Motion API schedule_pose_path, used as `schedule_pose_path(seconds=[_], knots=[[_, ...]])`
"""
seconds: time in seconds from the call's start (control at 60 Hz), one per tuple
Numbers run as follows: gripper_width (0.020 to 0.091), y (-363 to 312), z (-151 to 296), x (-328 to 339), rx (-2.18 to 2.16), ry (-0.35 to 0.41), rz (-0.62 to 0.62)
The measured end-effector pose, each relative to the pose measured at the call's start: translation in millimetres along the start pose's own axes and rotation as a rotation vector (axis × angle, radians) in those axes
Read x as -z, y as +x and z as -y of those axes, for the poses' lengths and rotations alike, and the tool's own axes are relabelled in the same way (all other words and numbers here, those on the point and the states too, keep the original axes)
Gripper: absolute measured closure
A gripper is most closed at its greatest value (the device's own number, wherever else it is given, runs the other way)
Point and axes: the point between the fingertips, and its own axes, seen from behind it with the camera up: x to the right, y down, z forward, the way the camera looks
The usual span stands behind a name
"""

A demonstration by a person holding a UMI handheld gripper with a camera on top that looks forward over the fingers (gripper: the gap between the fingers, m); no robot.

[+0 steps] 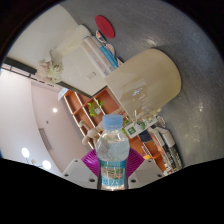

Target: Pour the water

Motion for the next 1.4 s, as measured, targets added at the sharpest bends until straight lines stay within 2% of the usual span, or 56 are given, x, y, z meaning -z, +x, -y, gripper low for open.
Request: schedule_pose_path(seconds=[0.4,0.583,0.683,0.833,1.017,1.25,1.333,1.4], knots=[[0.0805,10,-5,6,0.107,-0.005,-0.05],[0.0804,-19,-23,10,0.663,-0.049,-0.103],[0.0784,-49,-18,10,1.027,-0.041,-0.133],[0.0784,-94,17,11,1.572,0.036,-0.249],[0.0783,-146,95,14,2.029,0.22,-0.453],[0.0783,-142,197,10,2.146,0.269,-0.627],[0.0782,-136,236,11,2.116,0.312,-0.658],[0.0782,-128,253,9,2.092,0.315,-0.638]])
